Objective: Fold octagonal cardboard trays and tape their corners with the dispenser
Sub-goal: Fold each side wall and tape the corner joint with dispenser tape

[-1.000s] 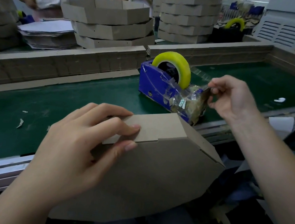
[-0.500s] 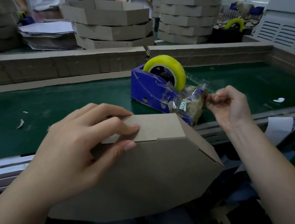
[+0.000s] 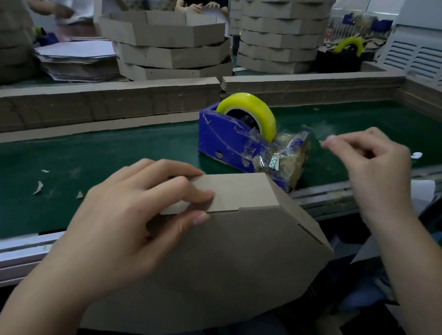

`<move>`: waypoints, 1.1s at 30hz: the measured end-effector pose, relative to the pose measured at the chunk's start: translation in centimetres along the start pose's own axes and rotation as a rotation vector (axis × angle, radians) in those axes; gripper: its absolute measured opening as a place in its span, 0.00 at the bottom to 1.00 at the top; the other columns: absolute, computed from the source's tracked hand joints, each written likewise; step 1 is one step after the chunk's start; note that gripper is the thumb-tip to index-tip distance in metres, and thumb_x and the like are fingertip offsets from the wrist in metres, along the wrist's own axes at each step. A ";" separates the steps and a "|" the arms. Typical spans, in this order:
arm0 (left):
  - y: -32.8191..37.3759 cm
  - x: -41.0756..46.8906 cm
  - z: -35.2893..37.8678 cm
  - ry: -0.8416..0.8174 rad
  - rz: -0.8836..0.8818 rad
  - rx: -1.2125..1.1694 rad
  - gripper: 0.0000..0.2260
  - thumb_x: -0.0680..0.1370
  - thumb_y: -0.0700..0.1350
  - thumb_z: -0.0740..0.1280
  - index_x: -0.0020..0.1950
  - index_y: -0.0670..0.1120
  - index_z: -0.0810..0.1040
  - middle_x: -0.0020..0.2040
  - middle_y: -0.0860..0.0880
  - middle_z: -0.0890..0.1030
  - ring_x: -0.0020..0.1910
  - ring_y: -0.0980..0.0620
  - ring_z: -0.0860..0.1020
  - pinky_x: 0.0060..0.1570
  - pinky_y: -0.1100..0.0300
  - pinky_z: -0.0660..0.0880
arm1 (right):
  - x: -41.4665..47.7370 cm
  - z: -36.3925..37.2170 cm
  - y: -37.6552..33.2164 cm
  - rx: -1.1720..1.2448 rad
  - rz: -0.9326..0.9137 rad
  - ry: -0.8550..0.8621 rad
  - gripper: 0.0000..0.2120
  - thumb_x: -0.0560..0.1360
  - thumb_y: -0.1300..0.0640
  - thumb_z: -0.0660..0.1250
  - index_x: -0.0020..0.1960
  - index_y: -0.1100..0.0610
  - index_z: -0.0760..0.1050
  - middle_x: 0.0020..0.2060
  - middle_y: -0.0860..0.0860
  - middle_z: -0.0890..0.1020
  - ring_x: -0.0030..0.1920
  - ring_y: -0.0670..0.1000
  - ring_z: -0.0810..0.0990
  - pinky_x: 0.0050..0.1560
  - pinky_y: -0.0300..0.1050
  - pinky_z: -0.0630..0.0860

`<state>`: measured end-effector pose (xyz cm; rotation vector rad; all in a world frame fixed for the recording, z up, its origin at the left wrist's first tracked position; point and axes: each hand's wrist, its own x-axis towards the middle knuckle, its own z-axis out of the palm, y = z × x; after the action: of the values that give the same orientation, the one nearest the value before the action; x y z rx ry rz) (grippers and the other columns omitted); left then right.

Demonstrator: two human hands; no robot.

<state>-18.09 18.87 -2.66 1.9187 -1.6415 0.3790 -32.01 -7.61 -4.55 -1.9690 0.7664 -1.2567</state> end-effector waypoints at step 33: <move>0.2 -0.1 -0.9 -0.051 -0.092 -0.080 0.14 0.79 0.56 0.59 0.51 0.55 0.83 0.55 0.57 0.79 0.54 0.50 0.78 0.50 0.45 0.74 | -14.1 6.1 -9.0 0.855 0.571 -0.379 0.16 0.58 0.42 0.71 0.39 0.52 0.86 0.20 0.52 0.74 0.20 0.44 0.66 0.21 0.31 0.61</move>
<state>-18.22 19.47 -1.97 1.9504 -1.5693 0.2265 -30.39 9.96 -6.85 -1.1141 0.4315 -0.6567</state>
